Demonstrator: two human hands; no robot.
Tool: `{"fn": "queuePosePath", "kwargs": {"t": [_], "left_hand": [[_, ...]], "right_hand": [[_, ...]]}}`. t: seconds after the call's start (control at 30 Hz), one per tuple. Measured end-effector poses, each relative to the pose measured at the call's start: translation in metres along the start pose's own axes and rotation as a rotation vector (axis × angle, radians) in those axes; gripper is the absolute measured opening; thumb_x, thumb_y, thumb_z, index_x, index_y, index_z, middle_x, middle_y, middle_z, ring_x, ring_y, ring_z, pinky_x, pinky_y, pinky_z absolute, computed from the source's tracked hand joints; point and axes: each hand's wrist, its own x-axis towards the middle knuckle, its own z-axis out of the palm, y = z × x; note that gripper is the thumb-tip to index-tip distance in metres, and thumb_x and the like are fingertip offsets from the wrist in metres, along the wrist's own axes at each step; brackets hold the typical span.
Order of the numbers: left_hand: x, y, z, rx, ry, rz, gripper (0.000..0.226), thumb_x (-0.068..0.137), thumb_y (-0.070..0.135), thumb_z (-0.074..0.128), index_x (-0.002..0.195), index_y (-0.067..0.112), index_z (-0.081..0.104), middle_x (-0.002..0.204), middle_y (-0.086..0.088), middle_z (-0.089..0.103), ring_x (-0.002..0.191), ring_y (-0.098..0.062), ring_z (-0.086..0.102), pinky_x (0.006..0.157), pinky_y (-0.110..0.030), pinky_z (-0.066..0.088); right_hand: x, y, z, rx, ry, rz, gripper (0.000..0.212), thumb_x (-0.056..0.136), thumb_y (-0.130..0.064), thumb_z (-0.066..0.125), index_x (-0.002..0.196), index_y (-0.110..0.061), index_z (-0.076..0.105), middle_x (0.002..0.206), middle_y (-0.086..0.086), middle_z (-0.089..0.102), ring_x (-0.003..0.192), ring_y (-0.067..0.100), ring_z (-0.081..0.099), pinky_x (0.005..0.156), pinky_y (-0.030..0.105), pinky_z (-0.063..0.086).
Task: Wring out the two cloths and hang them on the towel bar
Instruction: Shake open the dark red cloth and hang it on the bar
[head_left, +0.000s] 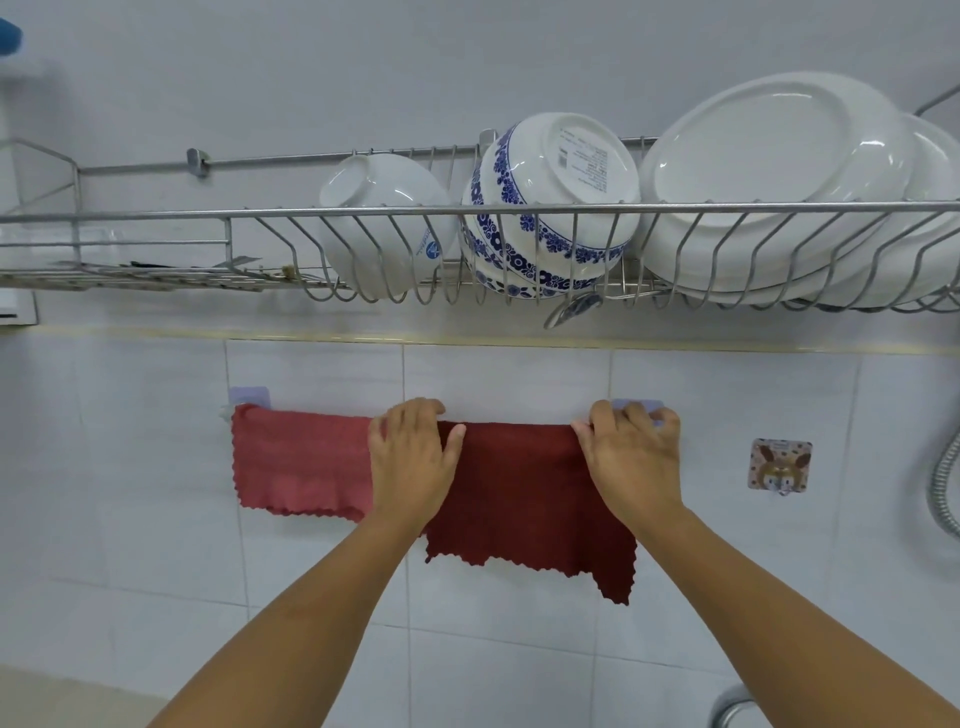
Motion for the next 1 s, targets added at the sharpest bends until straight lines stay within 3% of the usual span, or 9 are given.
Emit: {"fn": "queuePosePath", "kwargs": {"t": [0.17,0.23,0.37,0.5,0.63,0.77,0.83,0.93,1.0], "left_hand": [[-0.017,-0.01,-0.01,-0.111,-0.04,-0.353,0.032,0.091,0.047,0.054,0.106,0.02,0.059,0.107,-0.001,0.059,0.106,-0.023,0.05,0.091,-0.039,0.035],[-0.017,-0.014,-0.013,-0.135,-0.073,-0.381,0.03,0.09,0.049,0.056,0.102,0.022,0.063,0.103,0.0,0.06,0.105,-0.023,0.051,0.091,-0.039,0.037],[-0.007,-0.018,-0.017,-0.275,-0.167,-0.365,0.018,0.089,0.039,0.058,0.077,0.029,0.067,0.086,0.007,0.068,0.09,-0.019,0.062,0.084,-0.042,0.052],[0.005,-0.013,-0.028,-0.311,-0.164,-0.364,0.018,0.084,0.023,0.059,0.068,0.019,0.067,0.07,0.005,0.066,0.074,-0.019,0.063,0.074,-0.041,0.055],[0.021,-0.022,-0.035,-0.256,-0.093,-0.374,0.017,0.083,0.023,0.061,0.069,0.014,0.063,0.076,-0.001,0.065,0.078,-0.024,0.06,0.075,-0.04,0.05],[0.027,-0.031,-0.035,-0.122,-0.107,-0.412,0.017,0.087,0.023,0.056,0.081,0.01,0.066,0.089,-0.009,0.064,0.087,-0.029,0.058,0.078,-0.041,0.043],[0.025,-0.027,-0.035,-0.048,-0.133,-0.371,0.019,0.09,0.023,0.053,0.086,0.01,0.066,0.092,-0.01,0.063,0.09,-0.029,0.057,0.078,-0.039,0.042],[0.014,-0.017,-0.033,0.02,-0.081,-0.176,0.013,0.092,0.022,0.055,0.095,0.013,0.064,0.095,-0.005,0.063,0.089,-0.024,0.057,0.076,-0.036,0.043],[0.003,-0.009,-0.029,0.015,-0.065,-0.027,0.014,0.091,0.021,0.056,0.102,0.017,0.064,0.101,0.0,0.065,0.094,-0.02,0.059,0.081,-0.034,0.043]], "right_hand": [[0.001,0.006,-0.004,0.094,-0.071,-0.037,0.039,0.095,-0.027,0.027,0.093,-0.012,0.062,0.082,0.006,0.067,0.09,0.025,0.059,0.091,0.042,0.025],[0.005,0.011,-0.005,0.237,-0.139,-0.004,0.032,0.095,-0.023,0.033,0.098,-0.015,0.063,0.095,0.003,0.066,0.101,0.022,0.055,0.096,0.04,0.023],[0.007,0.021,-0.005,0.545,-0.132,0.071,0.03,0.09,-0.006,0.046,0.093,-0.017,0.074,0.115,-0.003,0.06,0.101,0.019,0.052,0.098,0.035,0.038],[0.012,0.021,-0.015,0.982,-0.125,0.396,0.032,0.088,0.009,0.046,0.1,-0.009,0.068,0.103,-0.007,0.053,0.097,0.021,0.059,0.073,0.013,0.045],[0.02,0.021,-0.022,0.828,-0.09,0.333,0.045,0.083,0.017,0.04,0.11,-0.008,0.065,0.115,0.01,0.052,0.091,0.02,0.052,0.076,0.023,0.043],[0.023,0.022,-0.016,0.806,-0.126,0.355,0.039,0.083,0.015,0.042,0.106,-0.008,0.064,0.1,0.008,0.059,0.09,0.028,0.06,0.072,0.029,0.05],[0.021,0.019,-0.014,0.729,-0.139,0.304,0.035,0.086,0.01,0.044,0.107,-0.011,0.064,0.095,0.005,0.065,0.087,0.028,0.06,0.077,0.034,0.053],[0.009,0.014,-0.013,0.32,-0.106,0.143,0.028,0.089,-0.004,0.05,0.104,-0.019,0.068,0.084,0.0,0.07,0.087,0.021,0.056,0.097,0.036,0.032],[-0.001,0.008,-0.015,0.136,-0.076,0.074,0.021,0.092,-0.02,0.048,0.094,-0.023,0.069,0.08,-0.004,0.069,0.091,0.019,0.059,0.098,0.037,0.022]]}}
